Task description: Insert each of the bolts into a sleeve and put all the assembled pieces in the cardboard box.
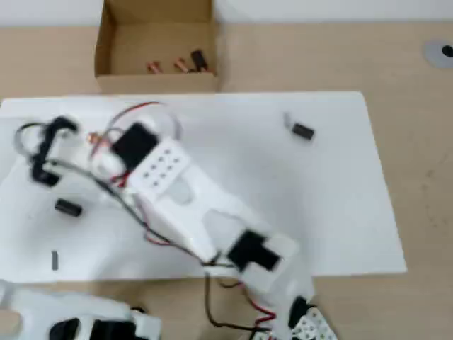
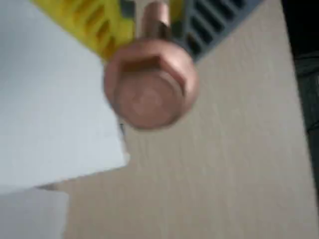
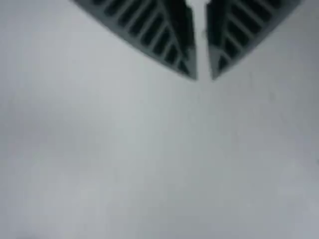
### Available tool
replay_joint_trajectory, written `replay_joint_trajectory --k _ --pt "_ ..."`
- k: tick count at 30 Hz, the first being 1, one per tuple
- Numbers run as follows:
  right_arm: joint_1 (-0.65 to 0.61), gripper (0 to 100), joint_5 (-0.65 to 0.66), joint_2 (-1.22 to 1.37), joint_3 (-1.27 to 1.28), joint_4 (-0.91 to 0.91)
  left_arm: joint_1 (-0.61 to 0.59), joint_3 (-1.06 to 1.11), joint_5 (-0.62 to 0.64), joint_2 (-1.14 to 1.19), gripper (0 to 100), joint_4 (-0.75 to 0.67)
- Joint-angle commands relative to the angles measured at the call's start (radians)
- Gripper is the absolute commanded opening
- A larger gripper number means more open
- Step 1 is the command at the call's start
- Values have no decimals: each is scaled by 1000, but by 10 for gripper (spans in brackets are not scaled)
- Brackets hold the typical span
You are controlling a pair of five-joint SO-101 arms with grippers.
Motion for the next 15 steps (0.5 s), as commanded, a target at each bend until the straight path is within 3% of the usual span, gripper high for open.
replay_joint_trajectory --k 1,7,15 --pt "-47 23 31 122 -260 34 -153 -58 -8 2 10 -51" --pt "-88 150 61 278 -346 26 -292 -55 -8 -2 10 -87" --pt "-81 155 189 412 -498 -41 -305 48 -3 -4 10 -87"
